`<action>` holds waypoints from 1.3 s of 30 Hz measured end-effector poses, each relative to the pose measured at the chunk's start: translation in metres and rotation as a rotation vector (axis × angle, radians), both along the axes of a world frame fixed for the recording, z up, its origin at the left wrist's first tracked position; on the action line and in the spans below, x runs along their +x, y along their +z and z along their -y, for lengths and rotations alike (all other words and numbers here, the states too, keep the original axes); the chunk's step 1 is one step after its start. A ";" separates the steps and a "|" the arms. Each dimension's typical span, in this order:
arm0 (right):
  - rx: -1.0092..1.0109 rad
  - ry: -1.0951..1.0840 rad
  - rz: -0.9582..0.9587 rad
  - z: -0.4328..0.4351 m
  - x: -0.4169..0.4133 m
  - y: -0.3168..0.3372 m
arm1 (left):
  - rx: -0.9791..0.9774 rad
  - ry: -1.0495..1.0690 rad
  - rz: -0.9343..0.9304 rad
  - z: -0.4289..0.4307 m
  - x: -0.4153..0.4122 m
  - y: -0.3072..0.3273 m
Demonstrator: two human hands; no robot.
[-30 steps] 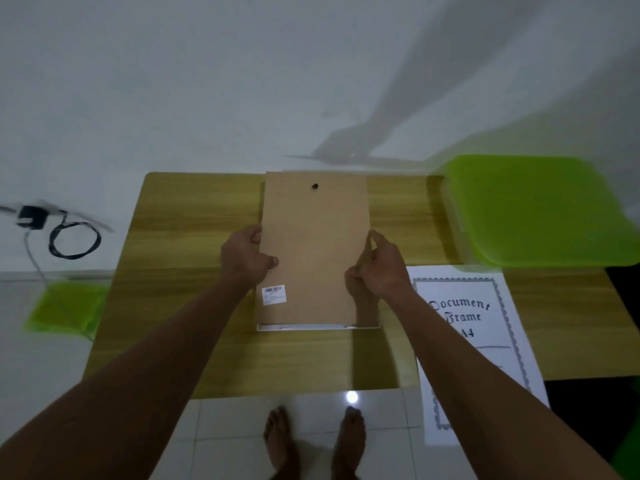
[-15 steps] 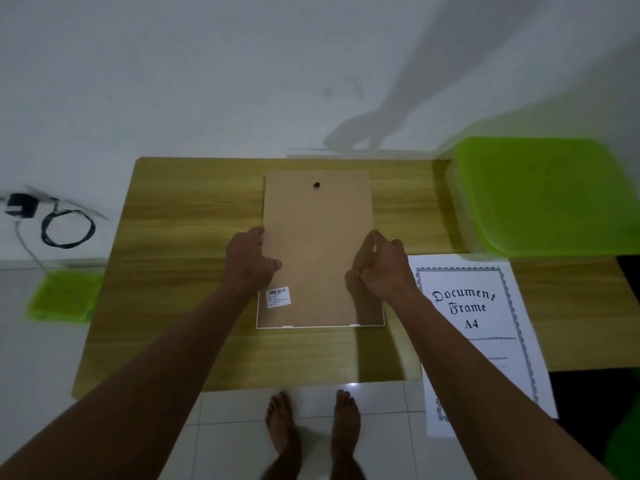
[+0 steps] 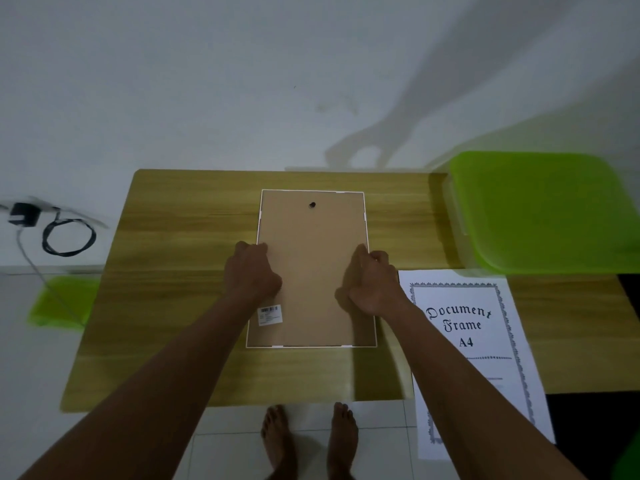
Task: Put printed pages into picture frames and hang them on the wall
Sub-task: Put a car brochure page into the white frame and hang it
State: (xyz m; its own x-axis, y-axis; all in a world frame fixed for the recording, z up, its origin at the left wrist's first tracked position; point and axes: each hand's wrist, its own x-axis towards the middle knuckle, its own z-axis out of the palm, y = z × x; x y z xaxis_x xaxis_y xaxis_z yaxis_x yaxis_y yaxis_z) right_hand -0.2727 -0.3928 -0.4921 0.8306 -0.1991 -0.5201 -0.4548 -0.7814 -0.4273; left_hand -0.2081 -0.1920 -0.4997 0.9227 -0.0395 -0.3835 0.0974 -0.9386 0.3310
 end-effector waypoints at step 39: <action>-0.055 -0.044 0.126 0.006 0.007 -0.019 | 0.063 -0.175 0.210 -0.012 -0.018 -0.033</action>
